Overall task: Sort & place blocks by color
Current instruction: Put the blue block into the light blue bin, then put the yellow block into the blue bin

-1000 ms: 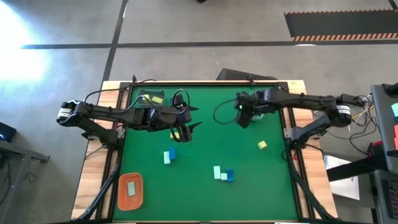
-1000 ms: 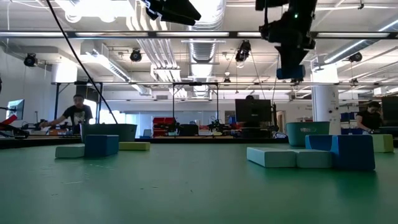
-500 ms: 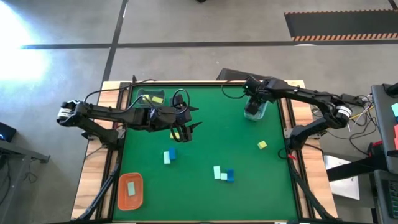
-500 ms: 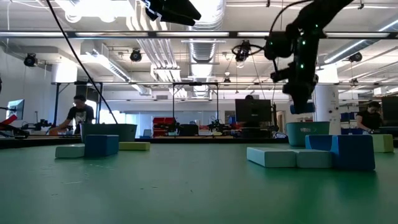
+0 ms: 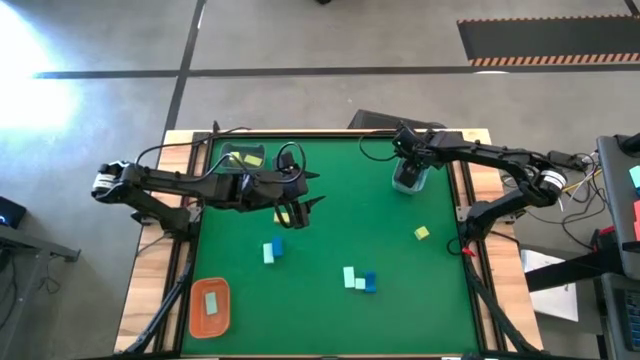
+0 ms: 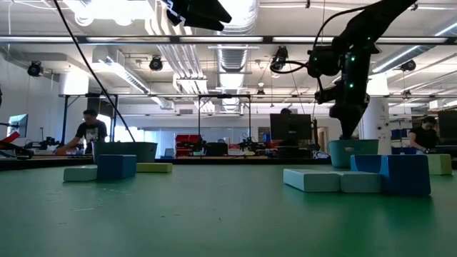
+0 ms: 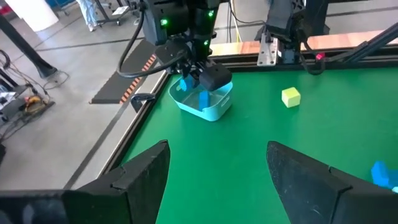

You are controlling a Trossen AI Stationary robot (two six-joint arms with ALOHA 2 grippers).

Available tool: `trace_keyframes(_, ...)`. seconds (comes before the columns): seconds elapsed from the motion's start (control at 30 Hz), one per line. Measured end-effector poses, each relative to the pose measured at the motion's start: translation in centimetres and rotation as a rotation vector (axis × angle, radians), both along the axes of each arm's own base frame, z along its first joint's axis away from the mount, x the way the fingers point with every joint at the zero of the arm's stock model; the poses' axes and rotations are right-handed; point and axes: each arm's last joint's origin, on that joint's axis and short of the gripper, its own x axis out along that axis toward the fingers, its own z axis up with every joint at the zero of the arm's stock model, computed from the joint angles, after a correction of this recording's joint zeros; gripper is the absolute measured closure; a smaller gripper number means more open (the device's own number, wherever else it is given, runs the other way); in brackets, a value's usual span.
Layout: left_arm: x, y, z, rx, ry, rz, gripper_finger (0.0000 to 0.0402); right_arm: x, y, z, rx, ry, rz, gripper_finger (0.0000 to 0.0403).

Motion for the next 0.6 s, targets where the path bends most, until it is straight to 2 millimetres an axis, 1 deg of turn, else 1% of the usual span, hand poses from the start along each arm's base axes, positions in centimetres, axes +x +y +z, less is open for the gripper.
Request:
trace_keyframes(0.2, 0.0, -0.2, -0.1, -0.029, -0.003, 0.006, 0.0151, 0.1, -0.1, 0.5, -0.007, -0.028, -0.040, 0.0205)
trace_keyframes(0.3, 0.0, -0.2, -0.9, -0.077, 0.018, 0.028, 0.0151, 0.2, 0.1, 1.2, 0.010, -0.096, -0.078, 0.0198)
trace_keyframes(0.43, -0.4, -0.2, -3.4, -0.124, 0.083, 0.053, 0.0151, 0.6, 1.1, 2.1, 0.063, -0.221, -0.104, 0.0200)
trace_keyframes(0.53, -1.1, -0.2, -5.7, -0.165, 0.164, 0.075, 0.0151, 1.0, 2.5, 2.7, 0.057, -0.315, -0.116, 0.0205)
trace_keyframes(0.6, -1.6, -0.2, -7.0, -0.203, 0.225, 0.093, 0.0151, 1.6, 3.7, 3.0, 0.040, -0.383, -0.081, 0.0208)
